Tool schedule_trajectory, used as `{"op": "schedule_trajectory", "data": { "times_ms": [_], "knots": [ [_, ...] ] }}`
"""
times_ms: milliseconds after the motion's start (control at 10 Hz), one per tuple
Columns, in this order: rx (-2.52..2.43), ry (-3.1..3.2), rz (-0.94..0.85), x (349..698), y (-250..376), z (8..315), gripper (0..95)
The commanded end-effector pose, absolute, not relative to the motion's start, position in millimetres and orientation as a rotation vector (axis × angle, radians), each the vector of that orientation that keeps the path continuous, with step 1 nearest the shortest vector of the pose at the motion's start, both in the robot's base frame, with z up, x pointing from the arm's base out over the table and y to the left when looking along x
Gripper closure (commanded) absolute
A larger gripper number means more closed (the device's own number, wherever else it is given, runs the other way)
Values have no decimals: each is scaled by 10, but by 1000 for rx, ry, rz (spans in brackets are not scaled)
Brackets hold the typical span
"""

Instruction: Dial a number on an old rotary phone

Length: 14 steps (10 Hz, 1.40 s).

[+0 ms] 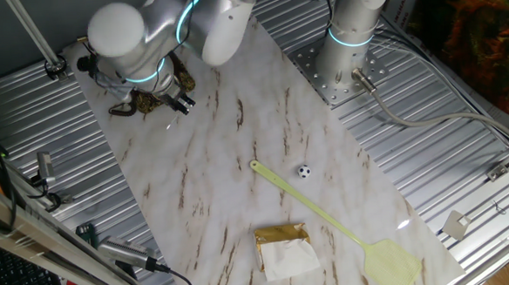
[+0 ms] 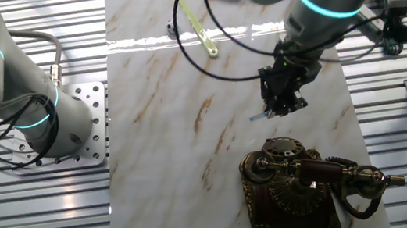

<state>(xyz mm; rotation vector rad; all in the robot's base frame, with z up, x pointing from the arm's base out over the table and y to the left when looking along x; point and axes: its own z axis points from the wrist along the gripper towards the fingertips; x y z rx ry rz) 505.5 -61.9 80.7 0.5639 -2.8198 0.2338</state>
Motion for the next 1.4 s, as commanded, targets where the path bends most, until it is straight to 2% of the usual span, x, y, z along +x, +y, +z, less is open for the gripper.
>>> {"op": "schedule_trajectory", "data": {
  "times_ms": [100, 500, 1000, 1400],
  "knots": [
    [565, -2783, 261, 5040, -620, 857, 950],
    [534, -2746, 308, 4990, -616, 1049, 950],
    [523, -2645, 416, 4633, -717, 1149, 950],
    [543, -2617, 421, 4484, -867, 1278, 950]
  ]
}}
